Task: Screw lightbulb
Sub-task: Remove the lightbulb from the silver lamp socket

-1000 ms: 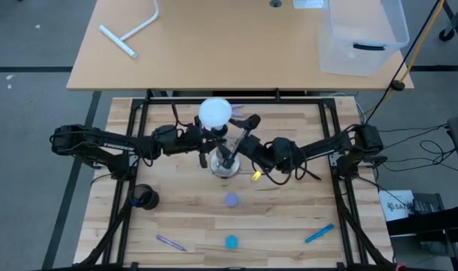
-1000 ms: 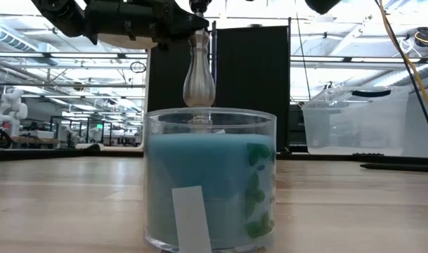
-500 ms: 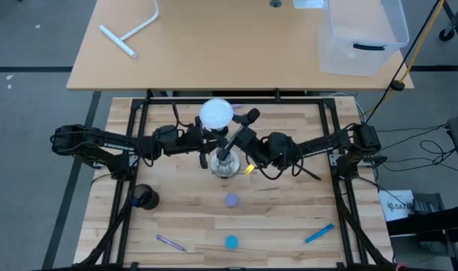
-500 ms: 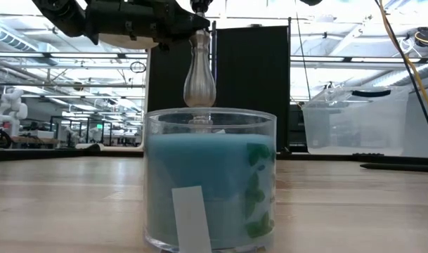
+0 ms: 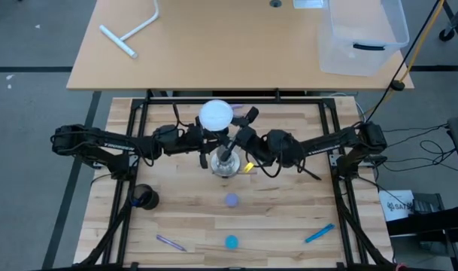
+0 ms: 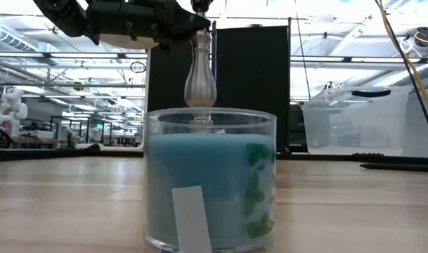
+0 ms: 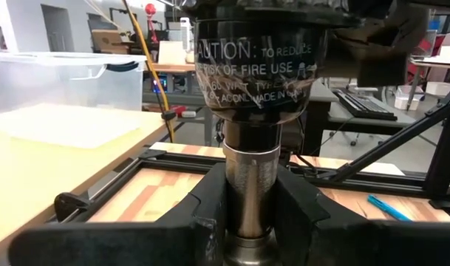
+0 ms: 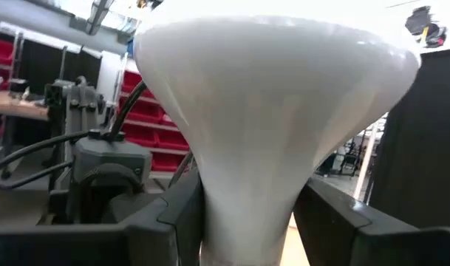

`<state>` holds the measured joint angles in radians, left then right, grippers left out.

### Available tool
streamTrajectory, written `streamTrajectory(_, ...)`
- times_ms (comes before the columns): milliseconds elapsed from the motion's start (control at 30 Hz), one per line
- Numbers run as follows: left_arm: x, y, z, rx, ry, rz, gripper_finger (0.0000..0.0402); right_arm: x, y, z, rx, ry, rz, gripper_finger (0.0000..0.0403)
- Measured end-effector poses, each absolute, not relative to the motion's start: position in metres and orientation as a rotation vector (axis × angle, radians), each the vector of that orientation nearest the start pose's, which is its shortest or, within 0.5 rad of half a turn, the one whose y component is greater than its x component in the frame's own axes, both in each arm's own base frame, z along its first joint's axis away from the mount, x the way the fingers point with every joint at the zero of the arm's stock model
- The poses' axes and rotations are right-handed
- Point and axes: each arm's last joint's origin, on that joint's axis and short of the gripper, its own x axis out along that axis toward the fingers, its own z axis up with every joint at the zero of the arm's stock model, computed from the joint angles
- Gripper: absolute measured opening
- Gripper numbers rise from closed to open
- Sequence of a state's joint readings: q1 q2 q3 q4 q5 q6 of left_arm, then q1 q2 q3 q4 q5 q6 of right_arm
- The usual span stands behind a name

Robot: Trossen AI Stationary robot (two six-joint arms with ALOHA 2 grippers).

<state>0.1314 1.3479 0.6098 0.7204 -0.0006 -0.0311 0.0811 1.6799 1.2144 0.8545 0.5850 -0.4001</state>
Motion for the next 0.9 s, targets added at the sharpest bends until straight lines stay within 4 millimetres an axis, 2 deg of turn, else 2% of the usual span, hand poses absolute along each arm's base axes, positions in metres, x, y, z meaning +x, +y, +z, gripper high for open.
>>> streamTrajectory(433, 0.278, 0.035, 0.238, -0.026, 0.021, 0.086, 0.0076, 0.362, -0.015, 0.359, -0.18, -0.166, -0.29, 0.0159)
streamTrajectory(900, 0.277, 0.032, 0.238, -0.016, 0.026, -0.032, 0.0076, 0.357, -0.05, 0.359, -0.019, -0.15, 0.075, 0.0154)
